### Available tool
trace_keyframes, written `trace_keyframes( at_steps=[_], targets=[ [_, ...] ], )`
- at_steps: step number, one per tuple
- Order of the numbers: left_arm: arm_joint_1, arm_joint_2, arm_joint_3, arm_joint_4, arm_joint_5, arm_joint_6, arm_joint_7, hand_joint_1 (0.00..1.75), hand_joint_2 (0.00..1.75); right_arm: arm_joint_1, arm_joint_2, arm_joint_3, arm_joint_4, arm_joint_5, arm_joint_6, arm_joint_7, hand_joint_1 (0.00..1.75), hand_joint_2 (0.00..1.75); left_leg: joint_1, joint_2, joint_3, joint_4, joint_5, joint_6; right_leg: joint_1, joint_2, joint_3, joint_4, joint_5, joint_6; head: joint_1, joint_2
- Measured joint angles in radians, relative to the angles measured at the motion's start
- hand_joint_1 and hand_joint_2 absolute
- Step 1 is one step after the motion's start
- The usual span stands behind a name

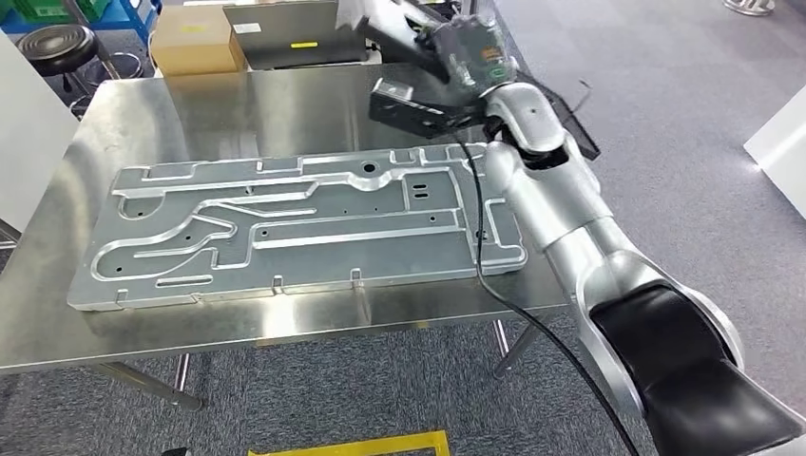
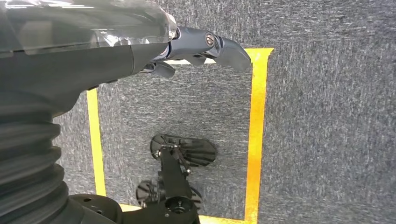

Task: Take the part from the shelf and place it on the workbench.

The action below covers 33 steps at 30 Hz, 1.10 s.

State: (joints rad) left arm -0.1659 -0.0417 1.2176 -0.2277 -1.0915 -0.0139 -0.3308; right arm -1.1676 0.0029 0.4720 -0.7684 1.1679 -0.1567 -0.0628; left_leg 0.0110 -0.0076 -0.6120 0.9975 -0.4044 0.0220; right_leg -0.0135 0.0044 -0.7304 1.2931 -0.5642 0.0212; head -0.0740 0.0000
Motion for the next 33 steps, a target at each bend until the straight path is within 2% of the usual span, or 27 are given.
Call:
trace_keyframes(
  at_steps=[1, 3, 4, 5, 7, 10, 12, 14, 15, 16, 17, 18, 20, 22, 24, 25, 26, 29, 30, 31, 32, 33],
  targets=[
    [-0.002, -0.002, -0.003, 0.000, -0.001, -0.002, 0.003, 0.00, 1.75, -0.013, 0.025, 0.033, 0.053, 0.036, 0.039, 0.023, 1.75, 1.75, 0.001, -0.001, 0.006, 0.001, -0.004, -0.002, -0.001, 0.000, -0.003, -0.013, 0.027, 0.000, 0.000, 0.000],
    [-0.008, -0.008, -0.010, 0.000, -0.002, -0.009, 0.004, 0.00, 1.75, -0.024, 0.073, 0.085, 0.139, 0.082, 0.093, 0.052, 1.75, 1.75, 0.002, -0.006, 0.015, 0.006, -0.014, -0.009, -0.002, -0.001, 0.036, -0.133, 0.111, -0.005, 0.000, 0.000],
    [-0.010, -0.011, -0.013, 0.000, -0.001, -0.015, 0.002, 0.00, 1.75, -0.030, 0.098, 0.104, 0.178, 0.101, 0.118, 0.064, 1.75, 1.75, 0.001, -0.007, 0.015, 0.011, -0.020, -0.014, -0.001, -0.002, 0.060, -0.196, 0.140, -0.009, 0.000, 0.000],
    [-0.012, -0.013, -0.016, 0.000, 0.001, -0.022, -0.002, 0.00, 1.75, -0.036, 0.124, 0.123, 0.217, 0.119, 0.143, 0.074, 1.75, 1.75, 0.000, -0.008, 0.013, 0.015, -0.024, -0.020, 0.001, -0.001, 0.075, -0.239, 0.155, -0.013, 0.000, 0.000],
    [-0.016, -0.017, -0.018, 0.001, 0.004, -0.032, -0.011, 0.00, 1.75, -0.040, 0.167, 0.159, 0.281, 0.149, 0.187, 0.094, 1.75, 1.75, -0.001, -0.008, 0.011, 0.017, -0.027, -0.031, 0.007, 0.001, 0.083, -0.260, 0.151, -0.022, 0.000, 0.000],
    [-0.016, -0.022, -0.022, 0.002, 0.004, -0.037, -0.030, 0.00, 1.75, -0.031, 0.209, 0.211, 0.350, 0.181, 0.226, 0.113, 1.75, 1.75, 0.002, -0.005, 0.006, 0.033, -0.044, -0.046, 0.005, 0.000, 0.092, -0.272, 0.151, -0.040, 0.000, 0.000],
    [-0.015, -0.025, -0.025, 0.002, 0.003, -0.035, -0.041, 0.00, 1.75, -0.025, 0.231, 0.234, 0.383, 0.189, 0.240, 0.119, 1.75, 1.75, 0.004, -0.001, -0.035, 0.124, -0.091, -0.054, 0.002, -0.001, 0.100, -0.279, 0.152, -0.050, 0.000, 0.000],
    [-0.015, -0.028, -0.028, 0.004, 0.002, -0.031, -0.046, 0.00, 1.75, -0.009, 0.244, 0.250, 0.410, 0.191, 0.245, 0.119, 1.75, 1.75, 0.005, 0.000, -0.101, 0.253, -0.136, -0.059, 0.005, 0.000, 0.104, -0.279, 0.149, -0.055, 0.000, 0.000],
    [-0.014, -0.029, -0.029, 0.005, 0.003, -0.029, -0.049, 0.00, 1.75, 0.004, 0.248, 0.255, 0.422, 0.190, 0.246, 0.117, 1.75, 1.75, 0.006, 0.000, -0.123, 0.288, -0.138, -0.060, 0.006, 0.000, 0.105, -0.278, 0.147, -0.055, 0.000, 0.000],
    [-0.013, -0.030, -0.030, 0.006, 0.003, -0.027, -0.051, 0.00, 1.75, 0.016, 0.250, 0.258, 0.432, 0.188, 0.246, 0.112, 1.75, 1.75, 0.006, 0.000, -0.129, 0.285, -0.122, -0.060, 0.006, 0.001, 0.107, -0.276, 0.145, -0.055, 0.000, 0.000],
    [-0.012, -0.030, -0.031, 0.006, 0.004, -0.025, -0.054, 0.00, 1.75, 0.028, 0.252, 0.260, 0.439, 0.185, 0.245, 0.107, 1.75, 1.75, 0.006, 0.000, -0.114, 0.243, -0.089, -0.058, 0.007, 0.001, 0.108, -0.274, 0.142, -0.054, 0.000, 0.000],
    [-0.011, -0.031, -0.032, 0.007, 0.005, -0.023, -0.058, 0.00, 1.75, 0.038, 0.253, 0.261, 0.446, 0.182, 0.242, 0.101, 1.75, 1.75, 0.006, 0.001, -0.085, 0.172, -0.049, -0.056, 0.007, 0.002, 0.110, -0.272, 0.139, -0.052, 0.000, 0.000],
    [-0.011, -0.034, -0.035, 0.007, 0.006, -0.020, -0.065, 0.00, 1.75, 0.059, 0.255, 0.262, 0.458, 0.177, 0.230, 0.093, 0.87, 0.87, 0.003, 0.001, -0.028, 0.054, -0.007, -0.047, 0.010, 0.003, 0.112, -0.269, 0.134, -0.044, 0.000, 0.000],
    [-0.009, -0.037, -0.036, 0.008, 0.007, -0.019, -0.070, 0.00, 1.75, 0.085, 0.255, 0.262, 0.470, 0.174, 0.215, 0.087, 0.00, 0.00, -0.002, 0.000, -0.011, 0.022, -0.008, -0.038, 0.013, 0.004, 0.113, -0.270, 0.133, -0.034, 0.000, 0.000],
    [-0.005, -0.041, -0.037, 0.008, 0.009, -0.014, -0.072, 0.00, 1.75, 0.110, 0.254, 0.262, 0.479, 0.172, 0.196, 0.086, 0.00, 0.00, 0.001, 0.000, -0.009, 0.016, -0.005, -0.027, 0.012, 0.003, 0.115, -0.271, 0.130, -0.023, 0.000, 0.000],
    [-0.004, -0.042, -0.037, 0.008, 0.009, -0.009, -0.072, 0.00, 1.75, 0.117, 0.253, 0.262, 0.482, 0.171, 0.185, 0.085, 0.00, 0.00, 0.003, 0.001, -0.006, 0.013, -0.003, -0.022, 0.012, 0.003, 0.112, -0.260, 0.121, -0.017, 0.000, 0.000],
    [-0.004, -0.044, -0.037, 0.008, 0.009, -0.003, -0.071, 0.00, 1.75, 0.122, 0.252, 0.262, 0.486, 0.170, 0.174, 0.084, 0.00, 0.00, 0.005, 0.002, -0.004, 0.010, -0.001, -0.016, 0.011, 0.002, 0.098, -0.229, 0.101, -0.013, 0.000, 0.000],
    [-0.004, -0.045, -0.039, 0.008, 0.006, 0.015, -0.064, 0.00, 1.75, 0.139, 0.247, 0.262, 0.495, 0.168, 0.145, 0.078, 0.00, 0.00, 0.005, 0.005, -0.002, 0.008, -0.001, -0.008, 0.009, 0.001, 0.009, -0.042, 0.011, -0.004, 0.000, 0.000],
    [-0.003, -0.045, -0.039, 0.008, 0.005, 0.019, -0.062, 0.00, 1.75, 0.145, 0.245, 0.262, 0.498, 0.168, 0.135, 0.075, 0.00, 0.00, 0.005, 0.005, -0.002, 0.008, -0.002, -0.007, 0.008, 0.001, -0.013, 0.002, 0.000, -0.003, 0.000, 0.000],
    [-0.002, -0.045, -0.039, 0.008, 0.005, 0.022, -0.062, 0.00, 1.75, 0.148, 0.244, 0.262, 0.500, 0.167, 0.122, 0.070, 0.00, 0.00, 0.005, 0.005, -0.001, 0.008, -0.002, -0.007, 0.008, 0.001, -0.016, 0.008, 0.009, -0.004, 0.000, 0.000],
    [-0.001, -0.045, -0.040, 0.008, 0.004, 0.025, -0.062, 0.00, 1.75, 0.150, 0.243, 0.262, 0.501, 0.165, 0.109, 0.064, 0.00, 0.00, 0.005, 0.005, 0.001, 0.008, -0.002, -0.007, 0.007, 0.001, 0.000, -0.024, 0.034, -0.006, 0.000, 0.000],
    [-0.001, -0.046, -0.041, 0.008, 0.004, 0.026, -0.063, 0.00, 1.75, 0.151, 0.242, 0.262, 0.501, 0.163, 0.096, 0.058, 0.00, 0.00, 0.005, 0.005, 0.002, 0.009, -0.003, -0.008, 0.007, 0.001, 0.032, -0.088, 0.068, -0.009, 0.000, 0.000]
  ],
)
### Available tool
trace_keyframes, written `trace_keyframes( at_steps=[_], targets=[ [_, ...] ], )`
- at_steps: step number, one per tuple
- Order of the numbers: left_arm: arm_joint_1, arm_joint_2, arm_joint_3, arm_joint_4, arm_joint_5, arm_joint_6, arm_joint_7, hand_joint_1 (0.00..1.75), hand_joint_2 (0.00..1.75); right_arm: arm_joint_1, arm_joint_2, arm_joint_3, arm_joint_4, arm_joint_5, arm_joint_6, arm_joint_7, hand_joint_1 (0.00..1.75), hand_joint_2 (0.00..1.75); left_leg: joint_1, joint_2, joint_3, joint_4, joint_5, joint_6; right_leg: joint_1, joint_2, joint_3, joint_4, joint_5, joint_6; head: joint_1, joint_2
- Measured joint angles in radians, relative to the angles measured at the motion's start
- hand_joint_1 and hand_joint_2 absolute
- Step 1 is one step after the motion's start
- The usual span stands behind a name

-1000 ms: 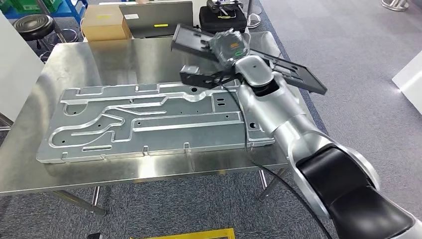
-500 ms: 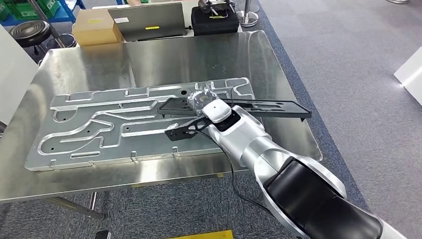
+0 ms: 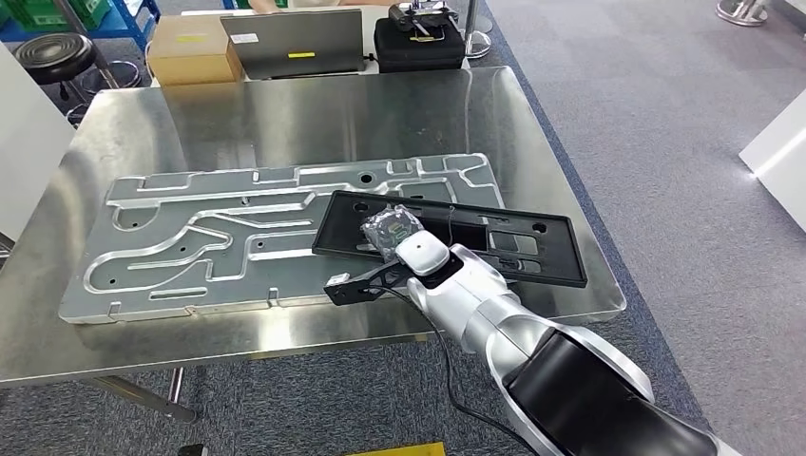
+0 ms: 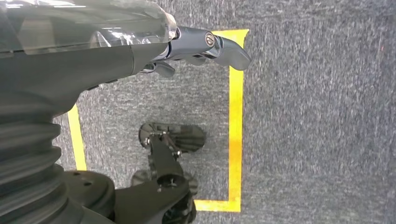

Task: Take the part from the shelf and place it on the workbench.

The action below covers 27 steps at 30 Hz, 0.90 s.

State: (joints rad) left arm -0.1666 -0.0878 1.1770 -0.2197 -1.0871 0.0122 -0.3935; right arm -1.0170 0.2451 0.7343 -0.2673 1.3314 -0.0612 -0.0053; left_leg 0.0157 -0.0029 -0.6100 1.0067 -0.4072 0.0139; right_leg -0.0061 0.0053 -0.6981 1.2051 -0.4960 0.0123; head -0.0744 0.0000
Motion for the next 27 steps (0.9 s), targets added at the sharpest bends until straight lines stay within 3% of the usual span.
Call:
trace_keyframes(
  at_steps=[1, 3, 5, 7, 8, 11, 12, 13, 14, 16, 18, 20, 23, 24, 27],
  targets=[
    [0.000, -0.001, -0.001, 0.000, 0.000, 0.002, -0.001, 0.00, 1.75, 0.000, 0.000, 0.000, 0.000, -0.002, -0.012, -0.006, 0.00, 0.00, -0.001, 0.000, 0.000, 0.002, -0.001, -0.002, 0.002, 0.000, 0.037, -0.075, 0.029, -0.004, 0.000, 0.000],
    [-0.001, -0.003, -0.001, 0.000, 0.000, 0.003, -0.004, 0.00, 0.87, 0.002, -0.001, 0.000, 0.001, -0.003, -0.027, -0.014, 0.00, 0.00, -0.005, -0.001, -0.001, 0.005, -0.003, -0.011, 0.005, 0.001, 0.085, -0.172, 0.058, -0.013, 0.000, 0.000],
    [-0.001, -0.004, -0.002, 0.000, 0.000, 0.004, -0.006, 0.00, 0.00, 0.004, -0.001, 0.000, 0.001, -0.005, -0.038, -0.020, 0.00, 0.00, -0.006, -0.002, -0.001, 0.005, -0.004, -0.022, 0.008, 0.001, 0.090, -0.187, 0.062, -0.020, 0.000, 0.000],
    [-0.001, -0.004, -0.002, 0.000, 0.001, 0.006, -0.006, 0.00, 0.00, 0.007, -0.002, -0.002, 0.001, -0.012, -0.069, -0.030, 0.00, 0.00, -0.003, -0.001, -0.006, 0.015, -0.012, -0.033, 0.004, 0.000, 0.092, -0.193, 0.067, -0.032, 0.000, 0.000],
    [-0.001, -0.004, -0.002, 0.000, 0.001, 0.006, -0.006, 0.00, 0.00, 0.008, -0.002, -0.005, 0.001, -0.018, -0.094, -0.037, 0.00, 0.00, -0.002, -0.001, -0.017, 0.040, -0.031, -0.038, 0.001, -0.001, 0.093, -0.196, 0.071, -0.037, 0.000, 0.000],
    [0.000, -0.004, -0.002, 0.000, 0.001, 0.006, -0.005, 0.00, 0.00, 0.012, -0.002, -0.016, 0.001, -0.028, -0.146, -0.052, 0.00, 0.00, 0.002, -0.001, -0.092, 0.219, -0.126, -0.052, -0.001, -0.001, 0.094, -0.199, 0.073, -0.043, 0.000, 0.000],
    [0.001, -0.005, -0.002, 0.000, 0.001, 0.006, -0.005, 0.00, 0.00, 0.015, -0.002, -0.019, 0.001, -0.029, -0.149, -0.053, 0.00, 0.00, 0.004, -0.001, -0.114, 0.270, -0.143, -0.055, -0.001, -0.002, 0.094, -0.198, 0.073, -0.043, 0.000, 0.000],
    [0.002, -0.005, -0.002, 0.000, 0.001, 0.006, -0.005, 0.00, 0.00, 0.018, -0.002, -0.021, 0.001, -0.030, -0.150, -0.054, 0.00, 0.00, 0.005, -0.001, -0.122, 0.288, -0.142, -0.057, 0.000, -0.002, 0.094, -0.198, 0.072, -0.043, 0.000, 0.000],
    [0.002, -0.005, -0.002, 0.000, 0.001, 0.007, -0.005, 0.00, 0.00, 0.021, -0.002, -0.024, 0.001, -0.031, -0.151, -0.055, 0.00, 0.00, 0.006, 0.000, -0.111, 0.266, -0.122, -0.058, -0.001, -0.001, 0.094, -0.197, 0.072, -0.042, 0.000, 0.000],
    [0.002, -0.005, -0.002, 0.000, 0.001, 0.007, -0.005, 0.00, 0.00, 0.022, -0.002, -0.028, 0.001, -0.032, -0.154, -0.057, 0.00, 0.00, 0.007, 0.000, -0.046, 0.133, -0.058, -0.055, -0.002, -0.001, 0.094, -0.193, 0.068, -0.036, 0.000, 0.000],
    [0.001, -0.006, -0.002, 0.000, 0.000, 0.006, -0.004, 0.00, 0.00, 0.022, -0.003, -0.033, 0.000, -0.040, -0.183, -0.069, 0.00, 0.00, 0.004, 0.000, 0.004, 0.030, -0.025, -0.045, 0.001, 0.000, 0.091, -0.187, 0.065, -0.026, 0.000, 0.000],
    [0.002, -0.006, -0.002, 0.000, -0.002, 0.005, 0.000, 0.00, 0.00, 0.024, -0.003, -0.048, -0.005, -0.073, -0.257, -0.115, 0.00, 0.00, -0.001, -0.002, 0.010, 0.014, -0.024, -0.030, 0.003, 0.000, 0.087, -0.186, 0.066, -0.015, 0.000, 0.000],
    [0.004, -0.008, -0.004, 0.000, -0.011, 0.004, 0.009, 0.00, 0.00, 0.025, -0.003, -0.110, -0.044, -0.208, -0.383, -0.270, 0.00, 0.00, 0.001, -0.002, 0.010, 0.009, -0.018, -0.011, 0.001, -0.001, 0.076, -0.162, 0.046, 0.001, 0.000, 0.000],
    [0.003, -0.009, -0.005, 0.000, -0.014, 0.003, 0.011, 0.00, 0.00, 0.025, -0.003, -0.140, -0.068, -0.270, -0.403, -0.334, 0.00, 0.00, 0.003, -0.002, 0.011, 0.006, -0.017, -0.005, 0.000, -0.001, 0.058, -0.121, 0.021, 0.005, 0.000, 0.000],
    [0.002, -0.008, -0.007, 0.000, -0.020, 0.002, 0.012, 0.00, 0.00, 0.053, -0.011, -0.242, -0.195, -0.473, -0.383, -0.498, 0.00, 0.00, -0.001, -0.002, 0.011, 0.007, -0.018, 0.004, -0.001, -0.002, -0.035, 0.076, -0.064, 0.009, 0.000, 0.000]
  ],
)
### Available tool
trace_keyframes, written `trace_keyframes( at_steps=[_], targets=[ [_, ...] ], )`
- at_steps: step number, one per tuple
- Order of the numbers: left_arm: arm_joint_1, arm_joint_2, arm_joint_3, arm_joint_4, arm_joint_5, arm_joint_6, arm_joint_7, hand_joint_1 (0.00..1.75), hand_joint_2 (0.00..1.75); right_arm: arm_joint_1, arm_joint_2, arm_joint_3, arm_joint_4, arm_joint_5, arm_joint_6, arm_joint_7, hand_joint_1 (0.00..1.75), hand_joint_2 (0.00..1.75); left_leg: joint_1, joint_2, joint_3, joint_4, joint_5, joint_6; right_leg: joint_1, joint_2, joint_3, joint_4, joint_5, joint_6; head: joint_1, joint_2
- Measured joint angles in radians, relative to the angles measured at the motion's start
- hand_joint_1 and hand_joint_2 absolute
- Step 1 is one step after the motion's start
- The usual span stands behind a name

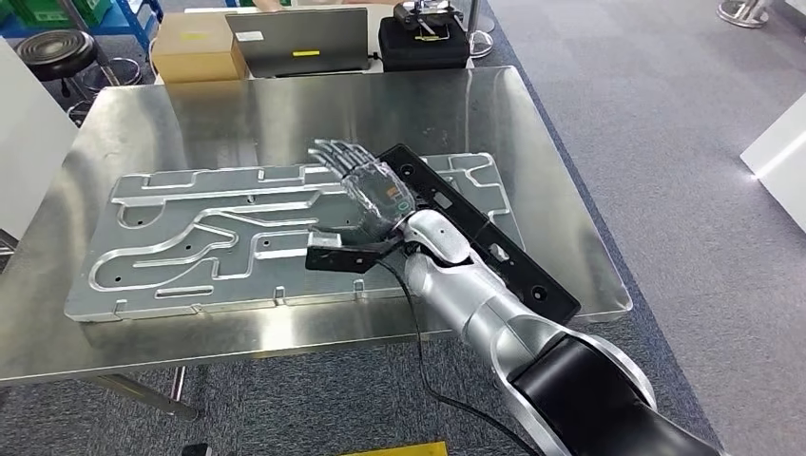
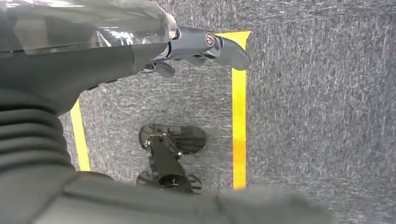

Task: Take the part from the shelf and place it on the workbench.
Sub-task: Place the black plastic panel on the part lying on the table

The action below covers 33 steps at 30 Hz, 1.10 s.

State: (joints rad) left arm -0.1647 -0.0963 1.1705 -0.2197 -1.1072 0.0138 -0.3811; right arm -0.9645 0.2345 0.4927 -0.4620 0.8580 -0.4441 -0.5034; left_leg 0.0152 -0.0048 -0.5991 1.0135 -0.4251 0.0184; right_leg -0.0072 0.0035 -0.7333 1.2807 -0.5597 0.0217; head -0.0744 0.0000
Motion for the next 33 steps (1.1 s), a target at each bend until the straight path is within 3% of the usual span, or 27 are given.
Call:
trace_keyframes(
  at_steps=[1, 2, 4, 6, 8, 11, 13, 15, 16, 17, 19, 21, 24, 26, 28, 30, 31, 32, 33],
  targets=[
    [0.000, 0.000, 0.000, 0.000, 0.000, -0.002, 0.000, 0.00, 0.00, 0.017, -0.008, -0.029, -0.061, -0.062, 0.023, -0.027, 0.00, 0.00, -0.001, -0.001, 0.000, 0.001, -0.001, 0.001, 0.000, 0.000, -0.017, 0.032, -0.002, -0.001, 0.000, 0.000],
    [0.000, 0.000, -0.001, 0.000, 0.002, -0.004, -0.002, 0.00, 0.00, 0.033, -0.019, -0.050, -0.123, -0.113, 0.046, -0.041, 0.00, 0.00, -0.003, -0.003, 0.001, 0.001, -0.001, 0.001, 0.000, 0.000, -0.015, 0.023, 0.015, -0.003, 0.000, 0.000],
    [0.000, 0.000, -0.002, 0.000, 0.005, -0.009, -0.006, 0.00, 0.00, 0.055, -0.047, -0.084, -0.251, -0.207, 0.081, -0.050, 0.00, 0.00, -0.006, -0.006, 0.001, 0.003, -0.002, 0.002, 0.004, 0.000, 0.040, -0.100, 0.086, -0.015, 0.000, 0.000],
    [0.001, -0.001, -0.002, 0.000, 0.010, -0.013, -0.012, 0.00, 0.00, 0.070, -0.080, -0.121, -0.368, -0.288, 0.093, -0.059, 0.00, 0.00, -0.012, -0.008, 0.000, 0.005, -0.004, -0.002, 0.011, -0.003, 0.096, -0.224, 0.131, -0.029, 0.000, 0.000],
    [0.003, -0.003, -0.002, 0.000, 0.016, -0.014, -0.019, 0.00, 0.00, 0.096, -0.118, -0.162, -0.480, -0.352, 0.086, -0.071, 0.00, 0.00, -0.012, -0.008, -0.002, 0.005, -0.006, -0.009, 0.016, -0.005, 0.110, -0.259, 0.135, -0.033, 0.000, 0.000],
    [0.013, 0.000, -0.001, 0.000, 0.031, -0.014, -0.031, 0.00, 0.00, 0.161, -0.186, -0.237, -0.671, -0.416, 0.059, -0.084, 0.00, 0.00, -0.012, -0.006, -0.004, 0.018, -0.022, -0.021, 0.007, -0.007, 0.119, -0.274, 0.141, -0.039, 0.000, 0.000],
    [0.023, 0.002, 0.002, 0.000, 0.045, -0.020, -0.046, 0.00, 0.00, 0.211, -0.230, -0.301, -0.810, -0.422, 0.033, -0.090, 0.00, 0.00, -0.008, -0.003, -0.039, 0.103, -0.077, -0.029, 0.000, -0.011, 0.126, -0.282, 0.143, -0.043, 0.000, 0.000],
    [0.036, 0.002, 0.007, 0.000, 0.064, -0.032, -0.066, 0.00, 0.00, 0.280, -0.277, -0.371, -0.952, -0.405, -0.002, -0.099, 0.00, 0.00, -0.002, -0.001, -0.097, 0.236, -0.138, -0.037, -0.001, -0.014, 0.128, -0.282, 0.141, -0.044, 0.000, 0.000],
    [0.045, 0.004, 0.011, 0.000, 0.076, -0.038, -0.078, 0.00, 0.00, 0.326, -0.301, -0.409, -1.022, -0.398, -0.017, -0.107, 0.00, 0.00, 0.000, -0.001, -0.114, 0.275, -0.148, -0.040, -0.001, -0.015, 0.129, -0.281, 0.140, -0.043, 0.000, 0.000],
    [0.053, 0.005, 0.017, 0.000, 0.087, -0.043, -0.089, 0.00, 0.00, 0.377, -0.323, -0.450, -1.089, -0.394, -0.028, -0.117, 0.00, 0.00, 0.002, -0.001, -0.114, 0.277, -0.140, -0.042, -0.002, -0.016, 0.130, -0.280, 0.138, -0.041, 0.000, 0.000],
    [0.069, 0.011, 0.029, 0.000, 0.101, -0.050, -0.104, 0.00, 0.00, 0.490, -0.358, -0.540, -1.205, -0.404, -0.035, -0.145, 0.00, 0.00, 0.006, -0.001, -0.057, 0.170, -0.078, -0.043, -0.004, -0.015, 0.134, -0.276, 0.134, -0.034, 0.000, 0.000],
    [0.077, 0.014, 0.038, 0.000, 0.107, -0.052, -0.108, 0.00, 0.00, 0.605, -0.384, -0.638, -1.290, -0.440, -0.031, -0.173, 0.00, 0.00, 0.004, -0.003, 0.008, 0.049, -0.036, -0.037, -0.003, -0.015, 0.135, -0.270, 0.129, -0.023, 0.000, 0.000],
    [0.084, 0.016, 0.047, 0.000, 0.110, -0.050, -0.107, 0.00, 0.00, 0.762, -0.418, -0.766, -1.374, -0.504, -0.024, -0.190, 0.00, 0.00, -0.002, -0.007, 0.024, 0.010, -0.029, -0.018, -0.003, -0.015, 0.133, -0.268, 0.132, -0.003, 0.000, 0.000],
    [0.087, 0.017, 0.050, 0.000, 0.109, -0.049, -0.107, 0.00, 0.00, 0.847, -0.435, -0.829, -1.415, -0.532, -0.032, -0.193, 0.00, 0.00, -0.002, -0.005, 0.022, 0.003, -0.020, -0.002, -0.008, -0.013, 0.132, -0.259, 0.118, 0.008, 0.000, 0.000],
    [0.086, 0.019, 0.052, 0.000, 0.108, -0.049, -0.107, 0.00, 0.00, 0.912, -0.444, -0.879, -1.443, -0.545, -0.039, -0.193, 0.00, 0.00, -0.001, -0.001, 0.015, -0.004, -0.008, 0.013, -0.010, -0.009, 0.106, -0.185, 0.050, 0.015, 0.000, 0.000],
    [0.085, 0.020, 0.054, 0.000, 0.108, -0.049, -0.107, 0.00, 0.00, 0.953, -0.450, -0.911, -1.460, -0.550, -0.040, -0.194, 0.00, 0.00, -0.005, 0.003, -0.002, -0.003, 0.004, 0.019, -0.010, -0.007, 0.061, -0.053, -0.037, 0.019, 0.000, 0.000],
    [0.084, 0.020, 0.054, 0.000, 0.108, -0.049, -0.107, 0.00, 0.00, 0.968, -0.452, -0.921, -1.466, -0.551, -0.040, -0.194, 0.00, 0.00, -0.007, 0.004, -0.011, -0.002, 0.011, 0.020, -0.010, -0.007, 0.050, -0.004, -0.060, 0.020, 0.000, 0.000],
    [0.083, 0.020, 0.054, 0.000, 0.108, -0.049, -0.107, 0.00, 0.00, 0.982, -0.453, -0.929, -1.471, -0.552, -0.041, -0.194, 0.00, 0.00, -0.009, 0.005, -0.022, -0.001, 0.019, 0.020, -0.010, -0.007, 0.055, 0.014, -0.061, 0.020, 0.000, 0.000],
    [0.083, 0.021, 0.054, 0.000, 0.108, -0.049, -0.107, 0.00, 0.00, 0.993, -0.455, -0.936, -1.476, -0.553, -0.042, -0.194, 0.00, 0.00, -0.011, 0.006, -0.033, 0.000, 0.027, 0.019, -0.010, -0.007, 0.080, -0.006, -0.043, 0.018, 0.000, 0.000]
  ],
)
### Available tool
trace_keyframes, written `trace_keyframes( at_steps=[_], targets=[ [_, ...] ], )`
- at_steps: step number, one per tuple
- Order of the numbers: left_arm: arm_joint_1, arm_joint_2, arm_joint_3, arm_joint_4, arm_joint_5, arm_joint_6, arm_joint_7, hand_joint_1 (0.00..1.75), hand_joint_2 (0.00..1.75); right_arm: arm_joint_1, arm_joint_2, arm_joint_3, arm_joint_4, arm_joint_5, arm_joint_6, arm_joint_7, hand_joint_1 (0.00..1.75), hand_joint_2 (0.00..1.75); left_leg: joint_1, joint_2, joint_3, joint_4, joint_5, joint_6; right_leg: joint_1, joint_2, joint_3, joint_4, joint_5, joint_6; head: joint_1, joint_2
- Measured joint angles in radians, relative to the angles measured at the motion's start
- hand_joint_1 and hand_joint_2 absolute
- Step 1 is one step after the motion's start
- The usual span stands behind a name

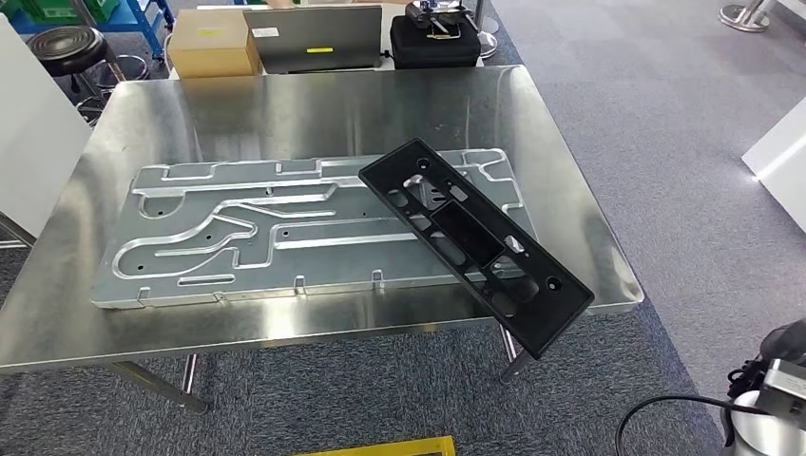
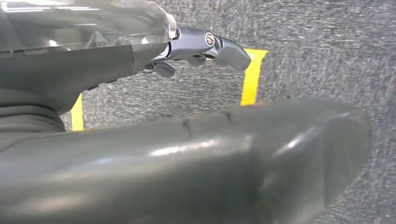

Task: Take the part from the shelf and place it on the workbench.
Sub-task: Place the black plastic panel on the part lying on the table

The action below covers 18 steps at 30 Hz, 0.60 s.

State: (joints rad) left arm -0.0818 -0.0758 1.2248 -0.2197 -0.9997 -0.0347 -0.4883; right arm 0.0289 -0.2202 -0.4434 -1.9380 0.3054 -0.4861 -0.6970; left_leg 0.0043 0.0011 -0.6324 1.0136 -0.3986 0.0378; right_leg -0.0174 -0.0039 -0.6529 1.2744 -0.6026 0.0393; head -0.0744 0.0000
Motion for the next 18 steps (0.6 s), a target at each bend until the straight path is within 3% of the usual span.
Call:
trace_keyframes(
  at_steps=[2, 3, 5, 7, 8, 9, 10, 12, 13, 14, 15, 16, 17, 18],
  targets=[
    [-0.002, 0.000, 0.000, 0.000, -0.001, -0.001, 0.000, 0.00, 0.00, 0.020, -0.005, -0.011, -0.011, -0.005, -0.007, 0.000, 0.00, 0.00, -0.003, 0.000, -0.020, 0.003, 0.017, -0.004, 0.002, 0.000, 0.101, -0.130, 0.044, -0.009, 0.000, 0.000],
    [-0.003, 0.000, 0.000, 0.000, -0.002, -0.003, 0.000, 0.00, 0.00, 0.031, -0.010, -0.017, -0.016, -0.009, -0.012, 0.000, 0.00, 0.00, -0.004, -0.001, -0.027, 0.004, 0.025, -0.008, 0.005, 0.000, 0.152, -0.202, 0.053, -0.014, 0.000, 0.000],
    [-0.003, 0.002, 0.001, 0.000, -0.005, -0.006, -0.002, 0.00, 0.00, 0.061, -0.017, -0.028, -0.026, -0.021, -0.025, 0.000, 0.00, 0.00, -0.005, -0.004, -0.031, 0.003, 0.043, -0.018, 0.012, 0.000, 0.204, -0.282, 0.053, -0.023, 0.000, 0.000],
    [-0.002, 0.005, 0.003, 0.000, -0.012, -0.009, -0.003, 0.00, 0.00, 0.098, -0.021, -0.039, -0.030, -0.029, -0.032, 0.000, 0.00, 0.00, -0.003, -0.006, -0.032, -0.004, 0.059, -0.031, 0.014, 0.000, 0.196, -0.291, 0.068, -0.034, 0.000, 0.000],
    [0.000, 0.006, 0.005, 0.000, -0.017, -0.010, -0.004, 0.00, 0.00, 0.115, -0.021, -0.042, -0.031, -0.032, -0.032, 0.000, 0.00, 0.00, -0.002, -0.006, -0.037, 0.000, 0.051, -0.037, 0.013, -0.002, 0.188, -0.294, 0.078, -0.042, 0.000, 0.000],
    [0.002, 0.008, 0.008, 0.000, -0.022, -0.012, -0.004, 0.00, 0.00, 0.131, -0.020, -0.045, -0.030, -0.034, -0.031, 0.000, 0.00, 0.00, -0.002, -0.006, -0.046, 0.017, 0.023, -0.042, 0.010, -0.003, 0.178, -0.297, 0.090, -0.049, 0.000, 0.000],
    [0.004, 0.009, 0.011, 0.000, -0.027, -0.013, -0.004, 0.00, 0.00, 0.147, -0.017, -0.046, -0.028, -0.035, -0.030, 0.000, 0.00, 0.00, -0.001, -0.006, -0.058, 0.055, -0.024, -0.046, 0.008, -0.004, 0.165, -0.299, 0.103, -0.054, 0.000, 0.000],
    [0.005, 0.009, 0.016, 0.000, -0.033, -0.014, -0.003, 0.00, 0.00, 0.172, -0.006, -0.051, -0.016, -0.036, -0.026, 0.000, 0.00, 0.00, 0.001, -0.006, -0.087, 0.181, -0.137, -0.052, 0.008, -0.005, 0.135, -0.298, 0.127, -0.060, 0.000, 0.000],
    [0.005, 0.009, 0.018, 0.000, -0.034, -0.014, -0.001, 0.00, 0.00, 0.182, 0.003, -0.054, -0.007, -0.035, -0.022, 0.000, 0.00, 0.00, 0.001, -0.006, -0.095, 0.245, -0.172, -0.054, 0.009, -0.005, 0.118, -0.297, 0.140, -0.060, 0.000, 0.000],
    [0.005, 0.009, 0.020, 0.000, -0.035, -0.013, 0.000, 0.00, 0.00, 0.190, 0.012, -0.057, 0.004, -0.032, -0.019, 0.000, 0.00, 0.00, 0.001, -0.006, -0.091, 0.291, -0.181, -0.055, 0.009, -0.005, 0.101, -0.295, 0.152, -0.059, 0.000, 0.000],
    [0.005, 0.009, 0.022, 0.000, -0.035, -0.012, 0.002, 0.00, 0.00, 0.198, 0.024, -0.062, 0.019, -0.028, -0.016, 0.000, 0.00, 0.00, 0.001, -0.006, -0.073, 0.305, -0.166, -0.056, 0.010, -0.006, 0.084, -0.292, 0.163, -0.058, 0.000, 0.000],
    [0.005, 0.009, 0.024, 0.000, -0.035, -0.010, 0.003, 0.00, 0.00, 0.204, 0.035, -0.066, 0.034, -0.024, -0.013, 0.000, 0.00, 0.00, 0.001, -0.006, -0.038, 0.285, -0.137, -0.054, 0.010, -0.006, 0.067, -0.287, 0.173, -0.056, 0.000, 0.000],
    [0.004, 0.009, 0.025, 0.000, -0.036, -0.009, 0.004, 0.00, 0.00, 0.208, 0.048, -0.074, 0.053, -0.019, -0.010, 0.000, 0.00, 0.00, 0.001, -0.006, 0.013, 0.233, -0.109, -0.052, 0.010, -0.006, 0.051, -0.282, 0.181, -0.053, 0.000, 0.000],
    [0.003, 0.009, 0.025, 0.000, -0.037, -0.008, 0.006, 0.00, 0.00, 0.210, 0.062, -0.082, 0.073, -0.014, -0.004, 0.000, 0.00, 0.00, 0.000, -0.006, 0.073, 0.157, -0.102, -0.047, 0.010, -0.006, 0.038, -0.275, 0.188, -0.049, 0.000, 0.000]
  ],
)
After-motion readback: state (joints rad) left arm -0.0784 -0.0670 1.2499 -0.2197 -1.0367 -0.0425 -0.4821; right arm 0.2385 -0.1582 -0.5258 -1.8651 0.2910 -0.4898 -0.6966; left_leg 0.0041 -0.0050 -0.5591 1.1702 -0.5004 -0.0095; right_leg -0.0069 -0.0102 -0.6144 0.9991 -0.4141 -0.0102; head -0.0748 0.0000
